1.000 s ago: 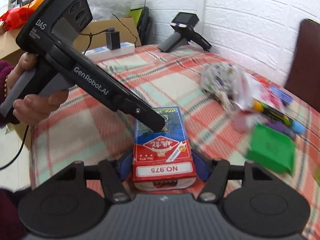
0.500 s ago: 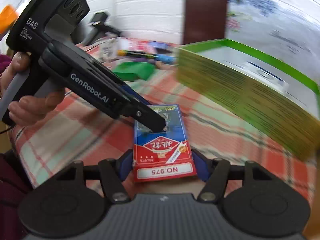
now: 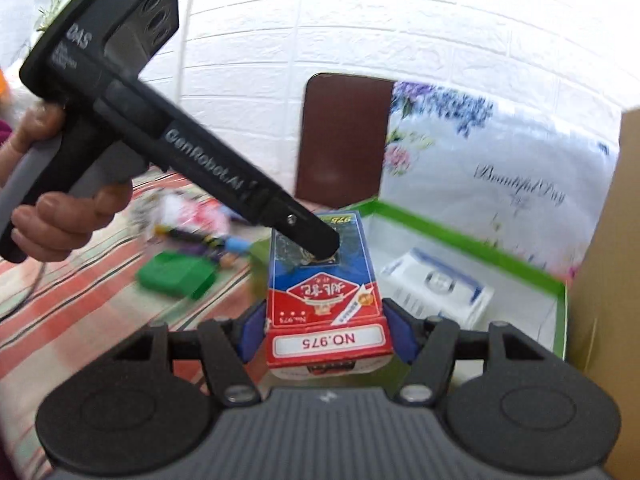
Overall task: Organize objects
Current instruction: 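Carry the card box into the green box and open the right gripper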
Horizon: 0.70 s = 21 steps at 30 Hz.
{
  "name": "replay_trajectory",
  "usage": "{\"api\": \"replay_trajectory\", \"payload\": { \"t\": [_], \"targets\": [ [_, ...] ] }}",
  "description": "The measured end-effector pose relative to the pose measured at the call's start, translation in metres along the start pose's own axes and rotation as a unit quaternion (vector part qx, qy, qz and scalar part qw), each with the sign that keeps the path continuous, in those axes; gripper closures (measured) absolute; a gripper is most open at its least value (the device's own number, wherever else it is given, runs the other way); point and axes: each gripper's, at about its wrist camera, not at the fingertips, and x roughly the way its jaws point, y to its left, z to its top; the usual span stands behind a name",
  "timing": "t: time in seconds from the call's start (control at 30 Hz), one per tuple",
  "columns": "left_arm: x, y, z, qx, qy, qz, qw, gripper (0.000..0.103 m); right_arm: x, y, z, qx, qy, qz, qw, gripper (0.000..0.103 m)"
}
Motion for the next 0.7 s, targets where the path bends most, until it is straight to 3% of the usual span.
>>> {"api": "replay_trajectory", "payload": {
  "t": [0.2, 0.3, 0.53, 0.7],
  "targets": [
    [0.041, 0.028, 0.009, -0.021, 0.001, 0.032, 0.9993, 0.057, 0.054, -0.012, 0.008, -0.015, 0.005, -0.039, 0.999, 0.041],
    [0.056, 0.033, 0.005, -0.038, 0.025, 0.046, 0.9979, 0.057, 0.071, -0.02, 0.002, 0.01, 0.01, -0.049, 0.999, 0.034],
    [0.045, 0.021, -0.021, -0.022, 0.036, 0.06, 0.9973, 0.057, 0.05, -0.026, -0.01, 0.084, -0.007, -0.057, 0.995, 0.034],
    [0.019, 0.009, -0.034, -0.008, 0.017, 0.078, 0.9968, 0.056, 0.01, -0.01, -0.018, 0.114, -0.044, -0.076, 0.99, 0.034]
  ]
}}
